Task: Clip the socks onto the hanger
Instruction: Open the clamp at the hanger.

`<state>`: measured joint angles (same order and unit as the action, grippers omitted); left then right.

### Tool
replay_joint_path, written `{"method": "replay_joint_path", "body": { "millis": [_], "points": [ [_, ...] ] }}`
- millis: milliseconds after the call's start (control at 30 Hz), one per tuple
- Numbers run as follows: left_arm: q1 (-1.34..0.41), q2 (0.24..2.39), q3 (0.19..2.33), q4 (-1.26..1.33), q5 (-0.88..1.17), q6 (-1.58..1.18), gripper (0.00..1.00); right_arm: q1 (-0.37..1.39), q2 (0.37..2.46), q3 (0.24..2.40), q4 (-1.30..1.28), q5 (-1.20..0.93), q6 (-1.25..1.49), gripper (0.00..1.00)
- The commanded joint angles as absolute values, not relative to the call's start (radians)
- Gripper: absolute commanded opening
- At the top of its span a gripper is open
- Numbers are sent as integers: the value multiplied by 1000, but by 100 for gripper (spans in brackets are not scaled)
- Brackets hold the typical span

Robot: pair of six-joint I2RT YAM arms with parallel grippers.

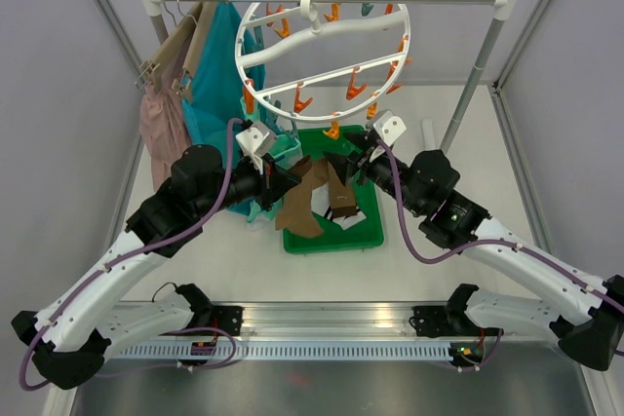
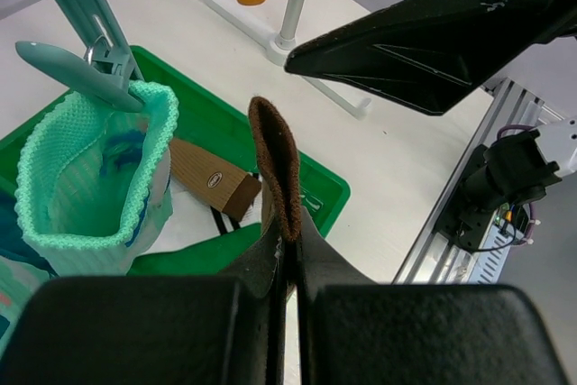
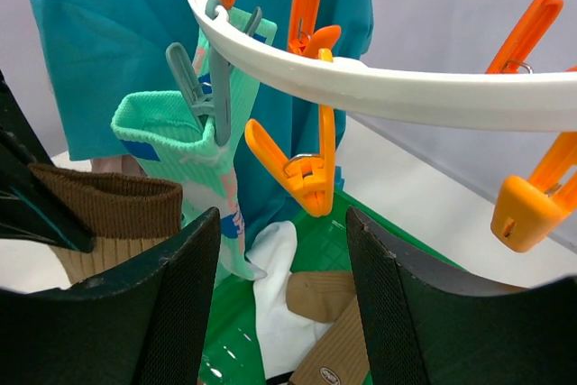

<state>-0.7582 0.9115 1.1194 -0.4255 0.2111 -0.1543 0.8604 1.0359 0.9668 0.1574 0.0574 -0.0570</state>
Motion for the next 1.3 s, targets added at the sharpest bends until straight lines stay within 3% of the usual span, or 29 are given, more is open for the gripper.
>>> {"method": "replay_joint_path", "body": {
  "millis": [0, 833, 1267],
  "points": [
    [-767, 894, 1166, -436, 201, -112, 2, 862, 1054, 1006, 236, 45, -75, 64],
    [-772, 893, 1187, -477, 184, -92, 2, 862, 1126, 985, 440, 78, -49, 59],
    [-773, 899, 1186, -471, 210, -83, 2, 862, 1157, 1002, 462, 92, -45, 50]
  ]
}}
